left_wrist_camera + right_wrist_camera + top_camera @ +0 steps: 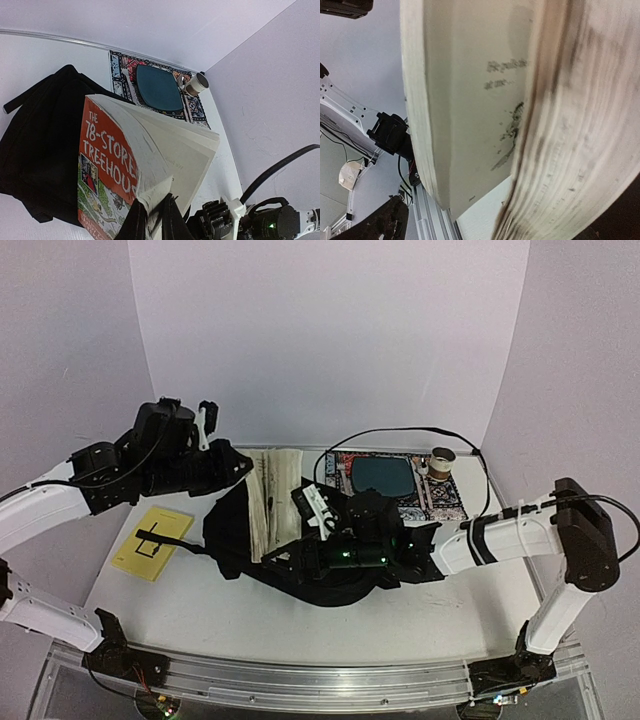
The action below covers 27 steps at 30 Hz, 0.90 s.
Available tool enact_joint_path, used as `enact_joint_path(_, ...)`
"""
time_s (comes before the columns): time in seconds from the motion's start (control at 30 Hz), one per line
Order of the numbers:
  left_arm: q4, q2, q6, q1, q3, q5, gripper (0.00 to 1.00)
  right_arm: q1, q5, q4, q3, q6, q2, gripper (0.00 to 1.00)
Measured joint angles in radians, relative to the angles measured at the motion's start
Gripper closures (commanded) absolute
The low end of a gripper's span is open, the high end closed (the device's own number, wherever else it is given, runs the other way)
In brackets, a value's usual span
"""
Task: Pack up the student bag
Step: Pass from the left arm to the right
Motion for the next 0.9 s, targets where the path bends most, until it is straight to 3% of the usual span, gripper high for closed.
enact_joint_path(0.2, 0.072, 0.076, -0.036, 0.0, -0.026, -0.003, 1.0, 0.02, 0.02, -0.019, 0.032, -0.002, 0.0, 0.02)
enact_joint_path(0.43, 0.161, 0.158, -0.064, -0.006, -0.027, -0.004, 1.0, 0.037, 0.157, -0.101, 0.072, -0.003, 0.006, 0.02)
enact_joint_path(0.8, 0.248, 0.246, -0.094, -0.07, -0.027, -0.07, 1.0, 0.037, 0.388, -0.177, 0.095, 0.092, 0.042, 0.17)
enact_joint_path(0.9, 0.269, 0.264, -0.099, -0.08, -0.027, -0.089, 0.95, 0.038, 0.418, -0.186, 0.103, 0.13, 0.045, 0.26)
